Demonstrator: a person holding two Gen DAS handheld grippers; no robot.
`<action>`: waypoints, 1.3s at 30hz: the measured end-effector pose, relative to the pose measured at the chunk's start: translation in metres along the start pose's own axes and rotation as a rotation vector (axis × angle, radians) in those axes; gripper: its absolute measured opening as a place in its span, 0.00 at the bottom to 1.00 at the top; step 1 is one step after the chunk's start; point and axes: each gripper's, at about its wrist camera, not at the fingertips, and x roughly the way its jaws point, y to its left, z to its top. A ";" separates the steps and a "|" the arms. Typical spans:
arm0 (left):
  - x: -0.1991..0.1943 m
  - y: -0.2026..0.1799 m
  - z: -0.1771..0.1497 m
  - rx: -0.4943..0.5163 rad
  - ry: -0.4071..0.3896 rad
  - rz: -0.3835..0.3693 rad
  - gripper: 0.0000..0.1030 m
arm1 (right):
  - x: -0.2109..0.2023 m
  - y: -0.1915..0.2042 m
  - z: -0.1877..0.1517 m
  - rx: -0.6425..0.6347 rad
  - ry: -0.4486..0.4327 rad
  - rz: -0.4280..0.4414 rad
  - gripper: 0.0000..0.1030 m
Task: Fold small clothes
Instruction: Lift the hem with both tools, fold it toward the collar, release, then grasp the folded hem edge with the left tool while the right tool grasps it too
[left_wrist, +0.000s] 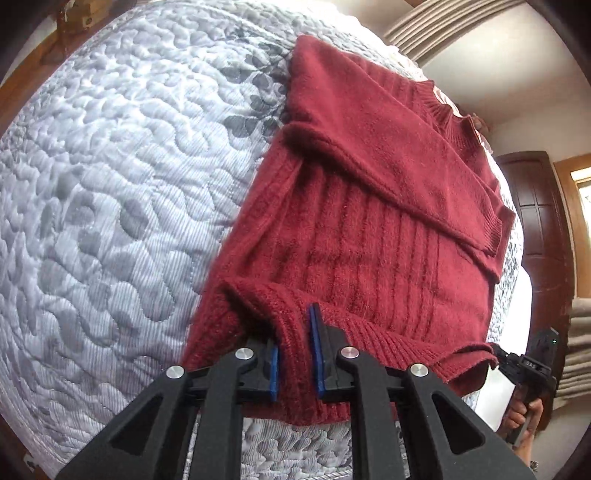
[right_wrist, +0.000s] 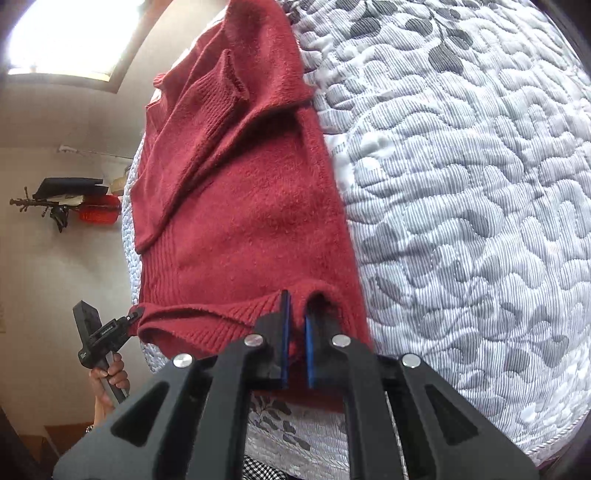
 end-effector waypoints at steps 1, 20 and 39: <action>0.002 0.003 0.003 -0.019 0.013 -0.011 0.18 | 0.003 -0.001 0.003 0.002 0.007 -0.004 0.09; -0.047 -0.047 0.008 0.418 -0.176 0.279 0.66 | -0.017 0.046 0.002 -0.362 -0.071 -0.250 0.52; 0.028 -0.067 0.032 0.544 -0.040 0.281 0.22 | 0.050 0.074 0.015 -0.603 0.079 -0.357 0.14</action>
